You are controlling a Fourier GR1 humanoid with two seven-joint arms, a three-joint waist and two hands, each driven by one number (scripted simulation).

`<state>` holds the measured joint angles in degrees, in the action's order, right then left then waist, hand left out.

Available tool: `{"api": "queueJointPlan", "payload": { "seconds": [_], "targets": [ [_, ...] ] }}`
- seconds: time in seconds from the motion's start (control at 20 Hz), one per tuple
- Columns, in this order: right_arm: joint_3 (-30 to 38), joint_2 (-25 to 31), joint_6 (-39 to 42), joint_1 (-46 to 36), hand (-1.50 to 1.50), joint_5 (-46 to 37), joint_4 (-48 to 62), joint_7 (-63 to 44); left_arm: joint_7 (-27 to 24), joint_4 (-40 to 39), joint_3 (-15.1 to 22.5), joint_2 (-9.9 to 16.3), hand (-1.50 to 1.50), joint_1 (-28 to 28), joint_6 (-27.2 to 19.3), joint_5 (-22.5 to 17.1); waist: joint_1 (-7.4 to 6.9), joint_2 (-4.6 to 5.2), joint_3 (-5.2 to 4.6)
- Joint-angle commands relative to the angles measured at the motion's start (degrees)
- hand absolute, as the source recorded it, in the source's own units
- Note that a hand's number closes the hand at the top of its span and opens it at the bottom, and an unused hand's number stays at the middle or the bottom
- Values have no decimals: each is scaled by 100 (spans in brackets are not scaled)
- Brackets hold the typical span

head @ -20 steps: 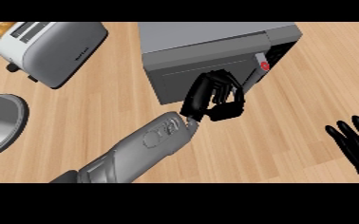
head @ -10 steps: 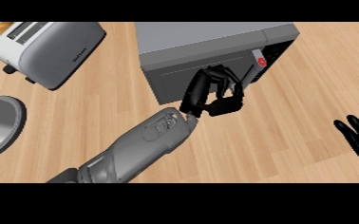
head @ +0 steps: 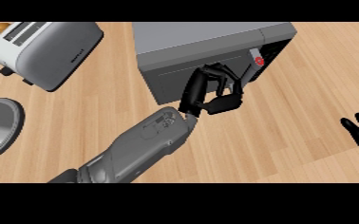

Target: Pick up the milk, place it into the microwave and close the microwave

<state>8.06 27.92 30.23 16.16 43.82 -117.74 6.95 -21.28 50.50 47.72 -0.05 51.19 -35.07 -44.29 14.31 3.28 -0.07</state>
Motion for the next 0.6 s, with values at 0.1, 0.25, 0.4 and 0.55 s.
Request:
{"api": "queueJointPlan", "payload": {
  "seconds": [0.1, 0.25, 0.4, 0.55],
  "targets": [
    [15, 116, 34, -105, -150, 196, -124, -88, -241, -762, -387, 5, 150, 333, -176, -182, -10, 111, -7],
    [-22, 221, 159, -98, -150, 235, -155, -146, -427, -707, -401, 5, 150, 368, -231, -294, 30, 131, -6],
    [-19, 252, 163, -156, -150, 359, -247, -162, -497, -756, -360, 5, 150, 383, -254, -377, 52, 150, -10],
    [-57, 284, 236, -103, -150, 425, -310, -187, -666, -781, -346, 5, 150, 324, -320, -442, 104, 153, -7]
  ]
}}
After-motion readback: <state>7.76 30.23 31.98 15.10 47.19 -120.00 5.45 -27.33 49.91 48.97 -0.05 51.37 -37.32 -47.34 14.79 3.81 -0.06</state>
